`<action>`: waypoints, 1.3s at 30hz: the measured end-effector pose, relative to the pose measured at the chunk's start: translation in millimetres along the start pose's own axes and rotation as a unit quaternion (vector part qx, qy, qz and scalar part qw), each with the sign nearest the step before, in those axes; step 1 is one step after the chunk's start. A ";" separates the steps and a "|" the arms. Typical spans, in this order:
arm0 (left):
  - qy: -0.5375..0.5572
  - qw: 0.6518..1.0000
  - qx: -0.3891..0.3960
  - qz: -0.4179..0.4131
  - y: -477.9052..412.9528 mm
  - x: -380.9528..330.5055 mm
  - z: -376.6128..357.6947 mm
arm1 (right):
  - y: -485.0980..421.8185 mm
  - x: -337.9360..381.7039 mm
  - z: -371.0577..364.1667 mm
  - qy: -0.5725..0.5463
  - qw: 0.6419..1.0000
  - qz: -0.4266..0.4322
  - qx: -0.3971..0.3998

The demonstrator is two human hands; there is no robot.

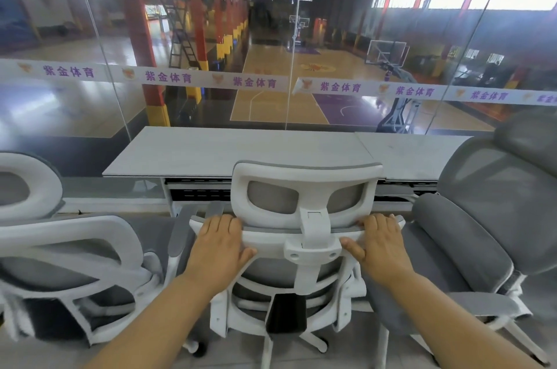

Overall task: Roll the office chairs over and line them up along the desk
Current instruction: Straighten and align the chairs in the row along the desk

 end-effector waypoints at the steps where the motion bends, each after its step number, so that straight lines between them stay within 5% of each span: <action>1: 0.002 1.000 -0.001 0.000 -0.1 -0.1 0.9 | 1.2 2.2 1.5 0.005 1.000 0.011 -0.002; 39: -0.008 1.000 0.004 0.010 10.1 -1.7 5.7 | 15.3 28.2 7.2 -0.016 0.998 0.050 -0.023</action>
Point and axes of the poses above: each hand's wrist, its own y-axis away from the middle knuckle, its own z-axis out of the back of the hand, x = y × z, the point moved 1 cm from there along -y, towards the middle knuckle, and after that the axes turned 12 degrees about z, right-handed, at the moved point
